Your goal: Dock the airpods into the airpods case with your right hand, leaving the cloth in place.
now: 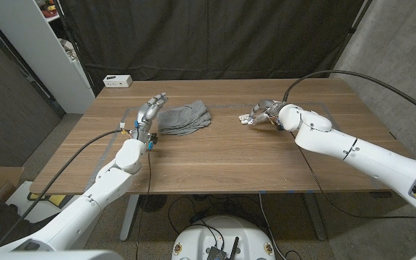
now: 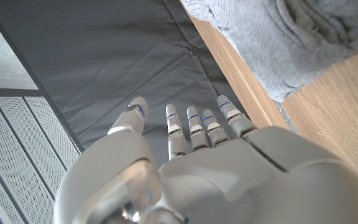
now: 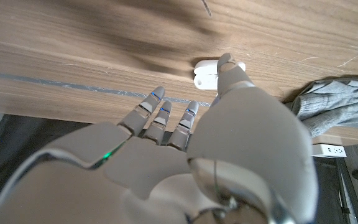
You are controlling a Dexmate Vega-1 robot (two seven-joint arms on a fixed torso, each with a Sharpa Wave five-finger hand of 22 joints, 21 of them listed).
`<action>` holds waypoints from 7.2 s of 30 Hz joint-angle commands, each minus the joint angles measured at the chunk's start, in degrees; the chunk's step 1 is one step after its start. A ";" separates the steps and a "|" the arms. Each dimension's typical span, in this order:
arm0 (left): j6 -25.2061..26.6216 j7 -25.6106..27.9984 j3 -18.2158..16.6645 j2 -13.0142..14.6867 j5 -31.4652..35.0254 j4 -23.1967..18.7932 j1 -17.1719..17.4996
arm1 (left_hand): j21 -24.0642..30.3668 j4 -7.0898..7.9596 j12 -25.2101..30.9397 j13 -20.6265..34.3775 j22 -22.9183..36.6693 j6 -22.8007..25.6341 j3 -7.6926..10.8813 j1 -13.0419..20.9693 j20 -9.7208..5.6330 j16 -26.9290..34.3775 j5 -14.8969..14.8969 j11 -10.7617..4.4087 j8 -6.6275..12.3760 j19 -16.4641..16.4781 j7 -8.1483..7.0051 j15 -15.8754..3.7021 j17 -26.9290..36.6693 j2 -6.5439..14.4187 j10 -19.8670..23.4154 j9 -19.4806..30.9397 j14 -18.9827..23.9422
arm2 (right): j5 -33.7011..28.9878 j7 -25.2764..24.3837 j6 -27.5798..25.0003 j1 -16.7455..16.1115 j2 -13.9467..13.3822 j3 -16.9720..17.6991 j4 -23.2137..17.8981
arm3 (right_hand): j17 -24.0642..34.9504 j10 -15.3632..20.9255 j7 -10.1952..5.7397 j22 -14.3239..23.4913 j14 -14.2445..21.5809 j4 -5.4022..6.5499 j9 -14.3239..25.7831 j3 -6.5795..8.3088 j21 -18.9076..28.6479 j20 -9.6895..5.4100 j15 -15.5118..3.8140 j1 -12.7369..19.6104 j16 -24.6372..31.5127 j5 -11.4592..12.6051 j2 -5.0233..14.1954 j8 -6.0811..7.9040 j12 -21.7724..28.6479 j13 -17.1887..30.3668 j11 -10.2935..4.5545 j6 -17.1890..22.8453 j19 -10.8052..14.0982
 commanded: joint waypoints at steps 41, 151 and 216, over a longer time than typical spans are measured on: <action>0.92 0.81 -0.15 -1.14 -0.22 0.01 0.69 | 0.00 -0.22 -0.07 0.08 0.22 0.31 0.13 -0.11 0.50 0.15 0.54 0.01 0.06 -0.19 -0.48 0.08 0.09 0.04 0.17 0.13 -0.15 | -2.72 2.17 5.07 7.19 9.49 -2.46 18.24 | -0.19 1.28 0.48 0.13 2.08 -0.51 -0.26 -0.14 0.44 -0.05 -5.84 0.42 1.13 -0.17 1.41 -1.04 0.91 -0.66 1.15 -0.34 0.77; 0.21 -0.97 1.14 -2.43 -1.78 4.37 -1.88 | 0.40 -0.52 0.19 0.26 0.41 -1.29 0.65 1.34 2.68 0.31 0.74 -0.09 -0.42 0.11 -3.08 0.74 0.12 0.78 0.26 0.17 0.15 | 12.88 -1.92 11.98 6.87 11.85 3.22 25.16 | 0.69 1.24 2.00 0.14 7.45 -1.50 3.94 0.44 1.35 1.72 -7.82 6.72 2.90 0.25 -0.58 -2.31 1.39 -0.23 4.22 -8.66 7.23; -3.07 -29.93 20.25 -20.14 4.98 49.18 -39.15 | -0.71 5.52 -2.09 -0.77 0.30 11.39 -1.20 -3.96 1.38 0.02 4.40 0.88 0.97 -12.27 0.53 2.91 0.80 -1.02 -11.45 -0.74 -16.41 | 18.41 -1.16 21.79 0.62 3.27 9.89 20.45 | 3.35 -8.85 -0.94 0.32 -0.33 0.82 2.37 -1.36 0.01 0.42 -5.58 2.49 2.26 -0.45 1.72 -7.69 0.17 1.23 5.43 -23.29 2.93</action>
